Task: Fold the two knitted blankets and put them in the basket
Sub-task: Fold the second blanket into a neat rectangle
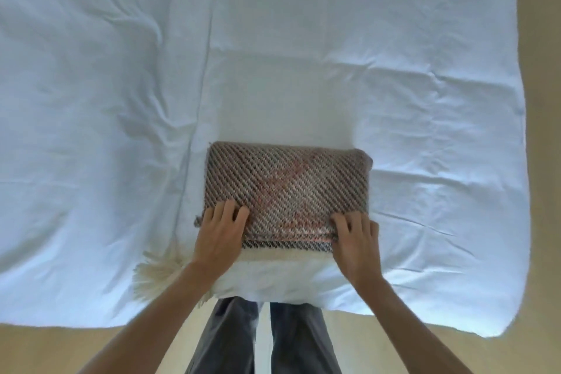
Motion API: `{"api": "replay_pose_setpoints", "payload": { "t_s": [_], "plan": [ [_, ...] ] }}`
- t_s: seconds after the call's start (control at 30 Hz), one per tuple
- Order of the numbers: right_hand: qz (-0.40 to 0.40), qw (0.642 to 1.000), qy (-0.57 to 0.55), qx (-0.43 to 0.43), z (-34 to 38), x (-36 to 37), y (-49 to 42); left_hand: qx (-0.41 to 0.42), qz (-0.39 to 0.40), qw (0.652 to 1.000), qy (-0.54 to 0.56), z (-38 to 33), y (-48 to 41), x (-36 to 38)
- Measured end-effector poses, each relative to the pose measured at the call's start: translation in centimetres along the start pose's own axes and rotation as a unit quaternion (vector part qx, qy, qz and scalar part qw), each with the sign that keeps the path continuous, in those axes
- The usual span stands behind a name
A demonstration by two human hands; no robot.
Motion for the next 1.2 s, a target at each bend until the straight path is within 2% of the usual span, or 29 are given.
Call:
{"api": "replay_pose_setpoints", "payload": {
  "t_s": [0.3,0.4,0.47,0.5,0.6,0.63,0.67,0.77,0.83,0.97,1.07,1.2],
  "plan": [
    [0.110,0.992,0.056,0.017,1.2,2.8,3.0,-0.013,0.179,0.984,-0.012,-0.5,2.7,3.8],
    [0.208,0.977,0.047,0.019,2.0,2.3,2.7,-0.049,0.258,0.965,-0.006,-0.6,1.8,3.8],
    [0.247,0.968,-0.009,0.050,2.3,1.9,1.7,-0.077,0.208,0.975,0.018,-1.1,0.3,3.0],
    [0.219,0.973,-0.052,0.052,2.6,1.3,0.7,-0.075,0.149,0.986,0.029,-1.6,-0.7,2.2],
    [-0.008,0.994,-0.109,0.002,3.3,-0.5,-3.4,-0.049,-0.016,0.997,0.062,-3.1,-4.2,0.9],
    [-0.053,0.994,-0.099,-0.005,3.4,-0.4,-4.9,-0.047,-0.022,0.996,0.070,-3.6,-5.4,1.0],
    [-0.054,0.995,-0.081,-0.004,3.4,0.0,-6.4,-0.055,-0.004,0.996,0.071,-3.8,-6.7,1.5],
    [0.048,0.999,-0.014,-0.005,2.8,3.9,-9.1,-0.091,0.085,0.992,0.037,-3.2,-8.8,4.7],
    [0.105,0.994,0.028,-0.021,2.1,7.3,-8.9,-0.085,0.109,0.990,0.016,-2.6,-8.9,7.6],
    [0.132,0.990,0.040,-0.022,1.5,11.1,-8.9,-0.078,0.122,0.989,0.006,-2.3,-9.0,11.0],
    [0.119,0.992,0.023,-0.019,1.9,9.8,-9.7,-0.076,0.115,0.990,0.028,-2.6,-9.8,9.9],
    [0.004,1.000,-0.016,0.016,-0.3,6.2,-8.4,-0.100,0.023,0.994,0.036,-0.1,-8.1,7.3]
  ]
}}
Point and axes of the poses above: each hand's wrist, its own y-axis away from the middle knuckle, its own x-axis out of the palm, z = x × y, the point moved 3 cm from there along -y, towards the middle knuckle
